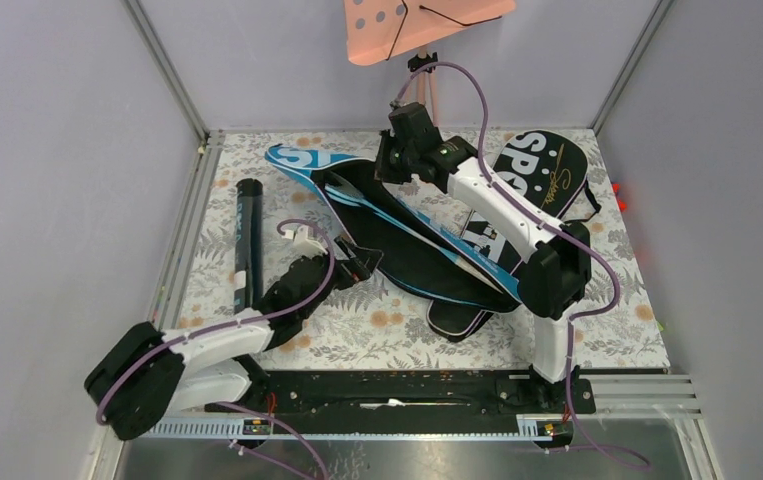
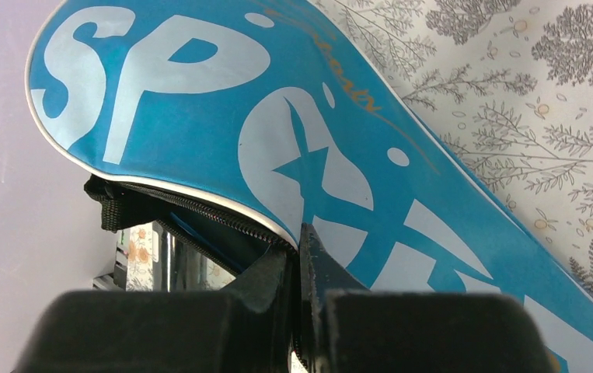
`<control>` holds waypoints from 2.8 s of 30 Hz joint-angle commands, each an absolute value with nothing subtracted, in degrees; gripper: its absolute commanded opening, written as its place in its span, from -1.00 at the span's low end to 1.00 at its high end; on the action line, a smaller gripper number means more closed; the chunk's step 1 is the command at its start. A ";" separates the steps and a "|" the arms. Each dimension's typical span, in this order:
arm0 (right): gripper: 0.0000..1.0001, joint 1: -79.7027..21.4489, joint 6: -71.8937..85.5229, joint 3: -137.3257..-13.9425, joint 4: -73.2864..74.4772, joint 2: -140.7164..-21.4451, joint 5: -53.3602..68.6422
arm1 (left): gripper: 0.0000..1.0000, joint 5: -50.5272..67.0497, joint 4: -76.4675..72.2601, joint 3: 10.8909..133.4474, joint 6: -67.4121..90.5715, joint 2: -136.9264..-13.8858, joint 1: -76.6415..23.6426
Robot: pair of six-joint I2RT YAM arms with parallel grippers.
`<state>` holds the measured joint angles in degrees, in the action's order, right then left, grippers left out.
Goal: Pack up the badminton gear
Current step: Adjust the racket in the racket bag.
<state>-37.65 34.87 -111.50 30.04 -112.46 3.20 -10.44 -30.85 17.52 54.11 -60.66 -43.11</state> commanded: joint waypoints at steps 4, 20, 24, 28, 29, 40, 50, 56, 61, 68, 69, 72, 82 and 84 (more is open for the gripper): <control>-1.00 -37.29 38.58 -110.24 23.23 -109.43 3.40 | 0.89 -20.95 -37.23 21.54 57.41 -70.46 -43.72; -1.00 -32.13 39.00 -99.16 19.68 -98.11 7.85 | -0.91 -14.40 -41.47 33.91 54.35 -92.36 -39.18; -1.00 -29.67 33.48 -102.31 24.10 -98.53 11.80 | -1.00 -11.32 -37.38 31.70 49.44 -83.79 -39.02; -1.00 -28.32 22.85 -108.27 35.78 -99.62 8.02 | -1.00 -10.50 -17.86 33.52 40.36 -66.74 -38.86; -1.00 -28.30 20.13 -108.51 37.35 -99.43 7.12 | -1.00 -9.33 -11.27 34.79 38.22 -62.09 -38.81; -1.00 -28.31 9.70 -96.14 37.69 -97.53 -7.58 | -1.00 5.88 6.69 35.76 38.34 -57.81 -32.79; -0.78 -27.77 7.17 -101.95 35.78 -108.21 -17.49 | -1.00 11.58 8.82 38.13 34.20 -68.79 -26.41; -0.64 -24.45 8.48 -101.89 34.56 -112.73 -17.82 | -1.00 8.61 13.19 39.68 32.53 -71.76 -25.36; -0.31 -24.00 3.31 -95.16 26.62 -106.67 2.46 | -1.00 16.10 11.11 41.67 31.35 -73.94 -25.31; 0.15 -24.07 9.54 -78.62 6.46 -90.63 33.97 | -1.00 26.54 8.79 45.48 30.53 -75.23 -25.37; 0.16 -24.06 11.89 -76.42 2.93 -89.01 36.35 | -1.00 26.76 8.78 45.60 30.57 -75.19 -25.40; 0.17 -24.67 17.72 -70.97 -6.28 -85.14 39.05 | -1.00 27.42 8.54 45.62 30.67 -75.24 -25.40; 0.09 -34.67 21.85 -64.93 -10.86 -80.62 33.68 | -1.00 26.30 10.45 46.23 30.99 -73.42 -25.90; 0.09 -35.55 17.69 -64.18 -10.33 -81.99 32.75 | -1.00 25.99 10.65 46.15 31.20 -72.50 -25.93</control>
